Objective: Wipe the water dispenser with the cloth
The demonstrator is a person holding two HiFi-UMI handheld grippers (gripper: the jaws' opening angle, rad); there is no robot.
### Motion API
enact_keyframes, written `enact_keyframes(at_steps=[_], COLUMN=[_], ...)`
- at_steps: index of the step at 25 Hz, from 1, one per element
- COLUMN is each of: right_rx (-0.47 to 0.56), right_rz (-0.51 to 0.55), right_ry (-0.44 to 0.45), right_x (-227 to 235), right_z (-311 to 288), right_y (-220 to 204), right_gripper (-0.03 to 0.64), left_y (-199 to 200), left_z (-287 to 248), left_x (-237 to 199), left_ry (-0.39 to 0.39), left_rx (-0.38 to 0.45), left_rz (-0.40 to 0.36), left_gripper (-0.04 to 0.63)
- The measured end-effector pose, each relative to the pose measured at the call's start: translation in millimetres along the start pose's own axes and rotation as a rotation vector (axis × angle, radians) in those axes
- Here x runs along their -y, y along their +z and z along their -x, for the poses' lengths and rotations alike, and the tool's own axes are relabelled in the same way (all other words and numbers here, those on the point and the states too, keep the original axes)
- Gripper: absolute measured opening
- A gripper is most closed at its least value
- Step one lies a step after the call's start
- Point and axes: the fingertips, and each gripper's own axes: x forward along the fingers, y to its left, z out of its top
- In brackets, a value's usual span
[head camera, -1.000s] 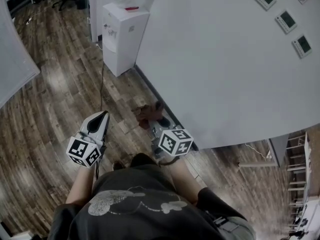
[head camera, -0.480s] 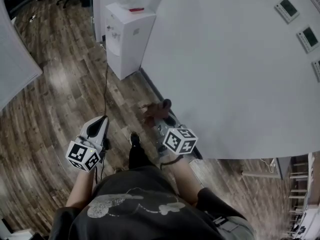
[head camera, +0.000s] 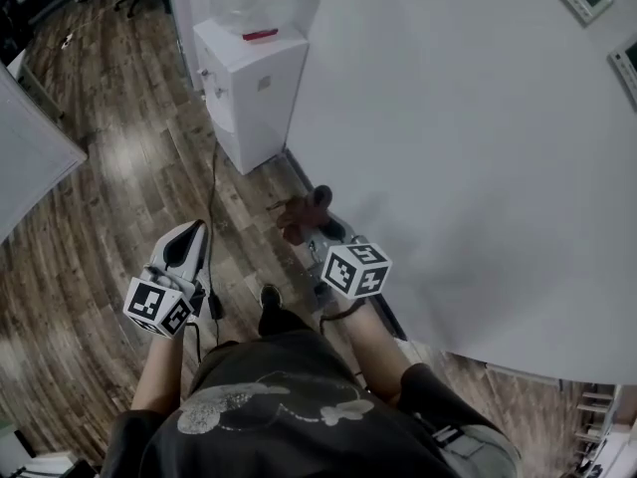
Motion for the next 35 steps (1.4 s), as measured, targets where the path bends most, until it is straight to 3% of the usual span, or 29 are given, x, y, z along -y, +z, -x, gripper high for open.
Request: enact_keyframes(at_steps=[4,13,22,30,35], right_rx=[-0.028,-0.068,-0.074,-0.074,-0.089], right_rz=[-0.003,-0.032,-0.009,0.069,0.096], right_ry=[0.027,0.055,0.001,-0.012,-0.035], right_x=[17.8,38.7,62.0,61.6,59.9], right_z=[-25.4,-61.9,-99.9,-169.9,-231.8], right_y=[11.6,18.0,34.8,55.6,71.0], right_gripper=[0.055,0.055,0.055,0.055,0.055], left_y=[0.1,-2.6,-13.2,-4.4,-6.1], left_z=[-28.0,-63.4,-113.2,-160.2,-184.7], left_x=[-19.0,-40.6,-75.0,-115.0,-162.8], left_ry=[0.058,0.098,0.053,-0.002,-0.022], left_rx=[-0.010,-0.036,-0.029,-0.020,-0.038], left_rz=[0.012,0.021,0.062,0.056,0.042], left_gripper=[0.006,0.006,0.006,0.006,0.006])
